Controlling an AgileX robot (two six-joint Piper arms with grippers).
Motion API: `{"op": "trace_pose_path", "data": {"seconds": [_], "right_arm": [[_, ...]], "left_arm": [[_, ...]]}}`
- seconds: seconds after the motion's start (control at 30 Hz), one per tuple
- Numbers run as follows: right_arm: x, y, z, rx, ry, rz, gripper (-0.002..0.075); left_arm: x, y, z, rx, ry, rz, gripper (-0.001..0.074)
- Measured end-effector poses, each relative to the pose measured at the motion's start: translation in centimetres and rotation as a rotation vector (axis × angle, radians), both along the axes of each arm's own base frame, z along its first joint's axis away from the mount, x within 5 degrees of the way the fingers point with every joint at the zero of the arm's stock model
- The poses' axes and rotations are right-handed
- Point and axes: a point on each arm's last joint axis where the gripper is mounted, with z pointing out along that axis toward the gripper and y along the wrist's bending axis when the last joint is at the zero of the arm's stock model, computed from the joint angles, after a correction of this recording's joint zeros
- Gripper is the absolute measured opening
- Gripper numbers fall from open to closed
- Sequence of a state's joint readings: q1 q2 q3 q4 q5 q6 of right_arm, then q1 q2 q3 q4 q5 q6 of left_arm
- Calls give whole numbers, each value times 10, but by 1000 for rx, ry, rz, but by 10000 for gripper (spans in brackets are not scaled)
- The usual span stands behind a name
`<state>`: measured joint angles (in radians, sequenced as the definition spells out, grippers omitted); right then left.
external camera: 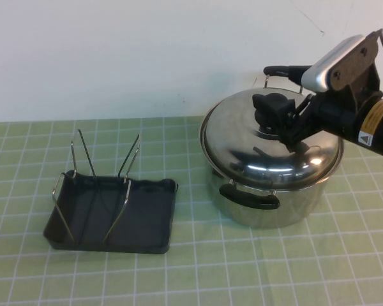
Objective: Put pot lid on rack
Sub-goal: Open the pot, then hand over the pot lid
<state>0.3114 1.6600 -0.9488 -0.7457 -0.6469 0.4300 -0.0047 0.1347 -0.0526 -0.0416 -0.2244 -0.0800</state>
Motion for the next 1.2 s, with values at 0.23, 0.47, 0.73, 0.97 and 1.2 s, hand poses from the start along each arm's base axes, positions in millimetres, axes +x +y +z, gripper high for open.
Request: {"op": "trace_pose_path", "data": {"seconds": [0.23, 0.47, 0.73, 0.97, 1.2], "right_arm": [[8, 2, -22, -37, 36, -4, 630], [17, 4, -30, -37, 50, -13, 470], [18, 3, -30, -21, 55, -31, 354], [18, 3, -18, 45, -5, -50, 354], [-6, -6, 59, 260, -283, -51, 354]], "left_arm": [[0, 0, 0, -39, 4, -8, -2], [0, 0, -1, -73, 6, -14, -2], [0, 0, -1, -176, 8, -34, -2], [0, -1, 1, -496, -16, -109, -2], [-9, -19, 20, -564, -169, -402, 45]]}}
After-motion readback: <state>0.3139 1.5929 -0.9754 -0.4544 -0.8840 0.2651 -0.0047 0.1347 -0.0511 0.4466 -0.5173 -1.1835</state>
